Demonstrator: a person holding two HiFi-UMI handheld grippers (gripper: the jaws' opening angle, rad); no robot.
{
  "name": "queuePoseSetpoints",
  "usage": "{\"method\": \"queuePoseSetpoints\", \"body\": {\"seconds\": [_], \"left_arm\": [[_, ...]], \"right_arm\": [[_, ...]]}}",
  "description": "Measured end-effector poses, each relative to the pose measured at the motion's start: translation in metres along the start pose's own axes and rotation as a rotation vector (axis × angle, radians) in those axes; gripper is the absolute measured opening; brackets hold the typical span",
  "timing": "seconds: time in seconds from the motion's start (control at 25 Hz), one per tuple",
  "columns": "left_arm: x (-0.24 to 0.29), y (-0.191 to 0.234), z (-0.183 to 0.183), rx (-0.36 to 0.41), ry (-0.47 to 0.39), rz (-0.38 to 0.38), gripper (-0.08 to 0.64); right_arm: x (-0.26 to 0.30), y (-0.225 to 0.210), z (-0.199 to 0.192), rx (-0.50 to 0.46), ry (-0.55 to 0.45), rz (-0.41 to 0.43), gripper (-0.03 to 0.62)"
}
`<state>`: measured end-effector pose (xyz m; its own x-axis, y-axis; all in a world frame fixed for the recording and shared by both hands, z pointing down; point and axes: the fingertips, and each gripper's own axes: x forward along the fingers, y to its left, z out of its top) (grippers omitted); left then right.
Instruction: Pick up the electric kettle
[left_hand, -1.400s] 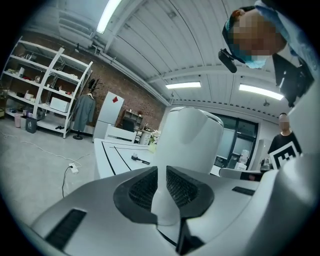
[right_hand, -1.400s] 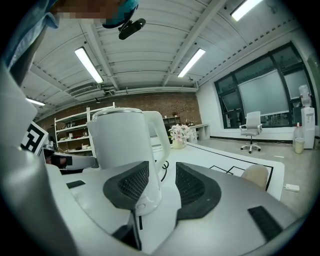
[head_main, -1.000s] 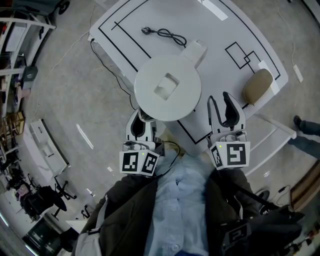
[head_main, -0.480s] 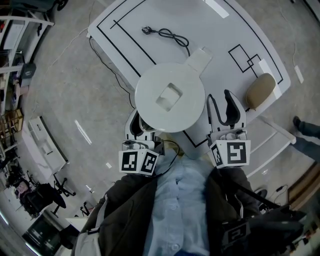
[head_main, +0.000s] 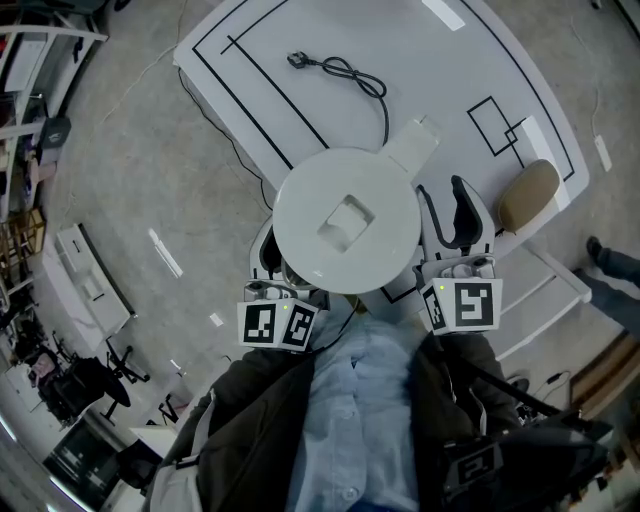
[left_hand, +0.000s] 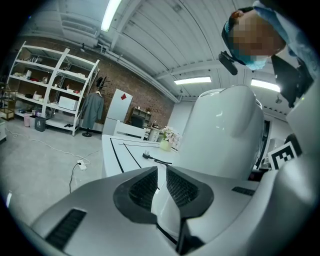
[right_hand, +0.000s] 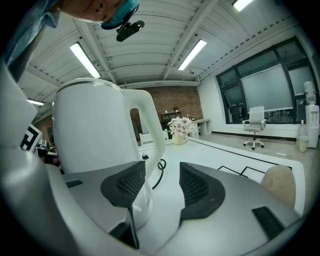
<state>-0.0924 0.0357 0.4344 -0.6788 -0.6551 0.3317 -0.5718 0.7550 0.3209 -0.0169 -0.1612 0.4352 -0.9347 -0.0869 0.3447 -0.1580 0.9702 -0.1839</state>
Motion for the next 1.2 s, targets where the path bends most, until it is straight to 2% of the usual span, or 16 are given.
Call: {"method": "queuePoseSetpoints", "body": {"seconds": [0.36,0.48,0.68,0.88,1.2], "left_arm": [[0.016,0.007,0.001,-0.011,-0.012,0.006,0.057],[0.021,0.006,0.001,-0.018,0.009,0.017,0.057],[0.025,0.009,0.0,-0.025,0.015,0.023,0.057],[0.028,0.012,-0.001,-0.031,0.017,0.029,0.057],[0.035,0.016,-0.004,-0.038,0.027,0.039,0.057]], "right_arm": [[0.024,-0.002,-0.001,0.006,0.016,0.019,0.21],[0.03,-0.003,-0.002,0.012,0.019,0.021,0.213],[0.036,-0.006,-0.008,0.007,0.064,0.014,0.213],[0.049,-0.005,0.013,0.012,-0.018,0.014,0.213],[0.053,-0.004,0.023,0.027,-0.051,0.053,0.213]]}}
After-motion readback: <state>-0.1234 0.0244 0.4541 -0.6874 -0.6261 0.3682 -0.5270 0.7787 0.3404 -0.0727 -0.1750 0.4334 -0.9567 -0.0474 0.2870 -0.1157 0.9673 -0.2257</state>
